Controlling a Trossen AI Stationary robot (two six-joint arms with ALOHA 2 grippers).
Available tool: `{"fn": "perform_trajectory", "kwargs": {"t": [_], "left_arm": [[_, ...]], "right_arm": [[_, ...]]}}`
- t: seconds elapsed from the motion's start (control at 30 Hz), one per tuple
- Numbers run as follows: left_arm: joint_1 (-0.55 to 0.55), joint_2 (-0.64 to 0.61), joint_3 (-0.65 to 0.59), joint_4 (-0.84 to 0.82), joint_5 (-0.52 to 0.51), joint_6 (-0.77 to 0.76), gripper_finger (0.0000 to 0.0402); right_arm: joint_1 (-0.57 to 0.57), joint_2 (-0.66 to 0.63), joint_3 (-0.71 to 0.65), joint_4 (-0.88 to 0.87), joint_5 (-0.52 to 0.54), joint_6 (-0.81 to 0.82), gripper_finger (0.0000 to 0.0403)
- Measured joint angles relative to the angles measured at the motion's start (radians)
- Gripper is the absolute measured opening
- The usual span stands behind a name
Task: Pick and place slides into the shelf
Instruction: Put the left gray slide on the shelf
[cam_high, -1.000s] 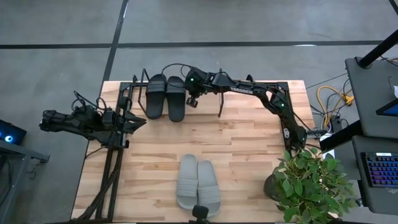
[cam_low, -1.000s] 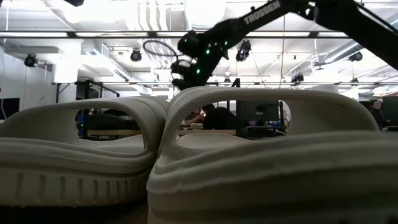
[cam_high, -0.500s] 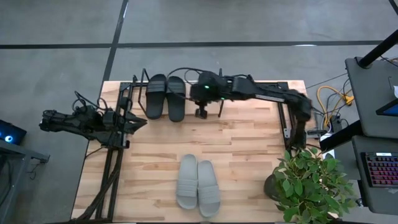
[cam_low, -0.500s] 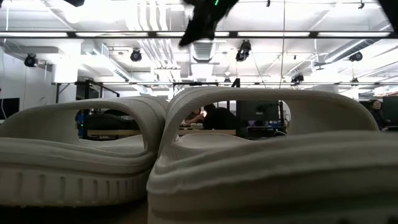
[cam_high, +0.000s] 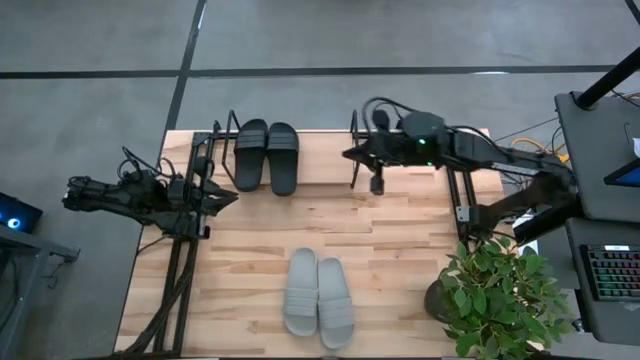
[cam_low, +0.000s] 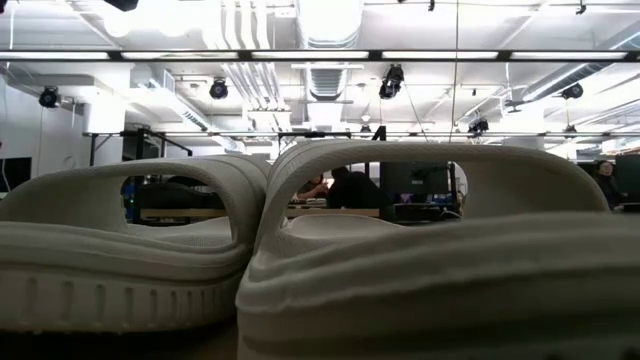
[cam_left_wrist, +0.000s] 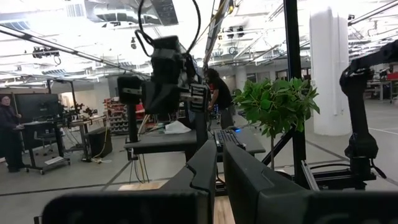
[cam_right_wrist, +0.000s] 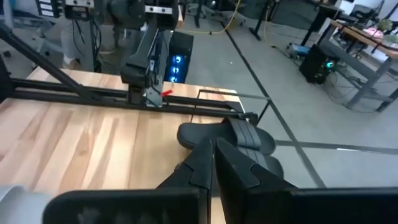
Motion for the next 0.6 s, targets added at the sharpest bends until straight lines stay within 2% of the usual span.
{"fn": "perform_trajectory", "kwargs": {"t": [0.2, 0.47, 0.6], "left_arm": [[0.001, 0.022, 0.0, 0.021, 0.0, 0.015, 0.0015], [0.001, 0.077, -0.006, 0.022, 0.004, 0.189, 0.0015], [0.0, 0.144, -0.006, 0.087, 0.004, 0.253, 0.0015]], "right_arm": [[0.0, -0.148, -0.187, 0.156, 0.007, -0.011, 0.0008], [0.0, -0.26, -0.334, 0.284, 0.003, 0.002, 0.0008], [0.0, -0.297, -0.384, 0.307, 0.004, -0.031, 0.0008]]}}
